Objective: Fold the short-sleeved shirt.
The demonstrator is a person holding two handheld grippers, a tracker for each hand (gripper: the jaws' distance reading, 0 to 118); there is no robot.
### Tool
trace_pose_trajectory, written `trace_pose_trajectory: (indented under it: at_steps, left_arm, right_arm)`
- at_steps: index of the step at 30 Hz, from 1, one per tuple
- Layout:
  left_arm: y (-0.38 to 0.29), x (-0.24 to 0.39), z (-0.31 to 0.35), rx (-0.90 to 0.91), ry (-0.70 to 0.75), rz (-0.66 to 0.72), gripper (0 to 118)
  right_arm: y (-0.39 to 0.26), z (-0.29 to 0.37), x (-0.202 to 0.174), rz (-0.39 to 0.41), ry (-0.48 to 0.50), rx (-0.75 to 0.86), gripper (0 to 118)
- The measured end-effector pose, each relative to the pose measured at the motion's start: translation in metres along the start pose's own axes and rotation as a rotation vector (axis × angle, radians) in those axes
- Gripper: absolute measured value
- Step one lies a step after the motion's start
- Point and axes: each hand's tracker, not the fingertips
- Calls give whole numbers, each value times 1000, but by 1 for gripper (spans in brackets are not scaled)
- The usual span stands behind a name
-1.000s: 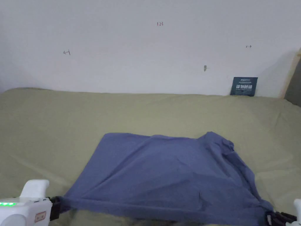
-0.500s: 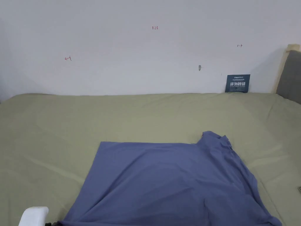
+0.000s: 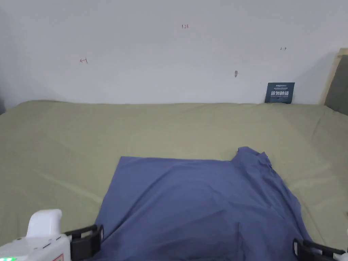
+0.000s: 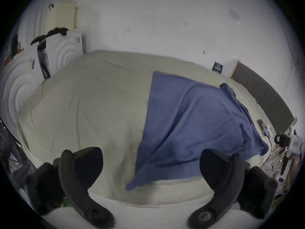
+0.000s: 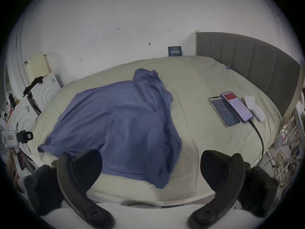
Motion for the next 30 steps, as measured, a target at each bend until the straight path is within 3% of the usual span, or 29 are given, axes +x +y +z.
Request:
trace_pose_trajectory:
  at_steps: [3,4,5,6,7,8,15,19,27,28,29,30]
  left_arm:
    - [5,15,12,92,-13,-51,116]
    - [5,17,15,111,-18,-30,109]
    - [5,18,16,100,-31,-27,87]
    - [7,18,16,87,-35,-29,31]
    - [6,19,17,86,-21,-31,0]
    - [4,14,14,72,-24,-23,0]
    - [-4,-22,-1,-56,74,-22,0]
    - [-21,-78,-42,-194,58,-7,0]
    - [-52,-59,-65,-344,38,-27,0]
    - [-52,-65,-74,-337,27,-14,5]
    - [-53,-64,-83,-375,35,-7,31]
    - [-54,-63,-90,-397,42,-11,91]
  right_arm:
    - [1,15,-18,51,-39,113,117]
    - [0,17,-21,58,-45,136,114]
    - [-2,19,-21,47,-37,152,102]
    - [-1,21,-24,43,-21,143,62]
    - [-1,21,-24,30,-7,133,22]
    - [0,21,-22,28,3,125,4]
    - [-1,17,-10,75,-7,89,3]
    - [-9,9,0,92,-20,32,3]
    - [-22,-5,15,97,-24,-65,3]
    - [-23,-7,18,89,-22,-76,3]
    - [-24,-7,20,87,-24,-83,3]
    - [-25,-9,20,86,-28,-90,4]
